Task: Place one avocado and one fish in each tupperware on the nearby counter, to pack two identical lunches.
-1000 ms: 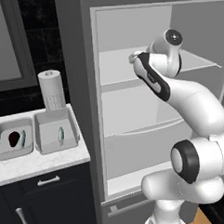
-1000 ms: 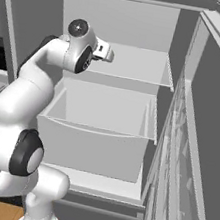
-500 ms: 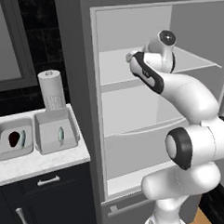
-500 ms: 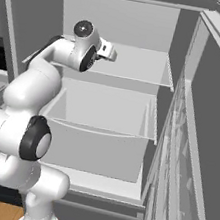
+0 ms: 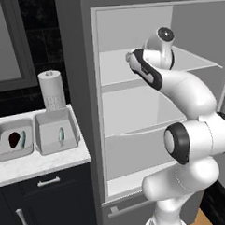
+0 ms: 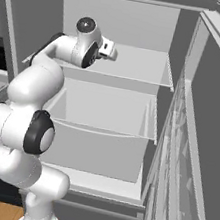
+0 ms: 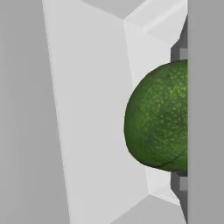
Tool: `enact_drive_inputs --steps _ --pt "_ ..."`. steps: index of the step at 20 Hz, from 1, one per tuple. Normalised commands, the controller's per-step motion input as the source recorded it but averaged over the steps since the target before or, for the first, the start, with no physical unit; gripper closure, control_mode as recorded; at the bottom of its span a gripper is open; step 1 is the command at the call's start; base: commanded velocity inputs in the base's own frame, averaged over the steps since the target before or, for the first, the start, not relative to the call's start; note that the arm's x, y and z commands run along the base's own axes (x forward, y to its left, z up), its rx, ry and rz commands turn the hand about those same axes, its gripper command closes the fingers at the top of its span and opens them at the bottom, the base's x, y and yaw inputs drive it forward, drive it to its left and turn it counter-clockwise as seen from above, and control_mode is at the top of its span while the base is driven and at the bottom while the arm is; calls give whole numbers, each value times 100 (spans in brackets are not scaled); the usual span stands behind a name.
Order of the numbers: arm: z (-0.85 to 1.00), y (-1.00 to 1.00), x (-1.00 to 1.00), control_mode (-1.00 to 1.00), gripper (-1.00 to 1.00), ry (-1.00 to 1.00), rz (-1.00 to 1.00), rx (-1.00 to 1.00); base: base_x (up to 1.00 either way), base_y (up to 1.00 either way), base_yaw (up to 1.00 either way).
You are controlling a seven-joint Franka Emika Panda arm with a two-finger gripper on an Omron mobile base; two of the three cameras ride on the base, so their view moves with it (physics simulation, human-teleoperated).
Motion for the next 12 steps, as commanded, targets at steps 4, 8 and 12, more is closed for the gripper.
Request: enact_drive_inputs --steps 4,8,12 --pt "-25 0 -13 -100 100 -3 2 0 0 0 0" --pt "-7 0 -89 -100 100 -27 7 0 0 0 0" --pt "6 -3 -100 -100 100 -15 3 0 0 0 0"
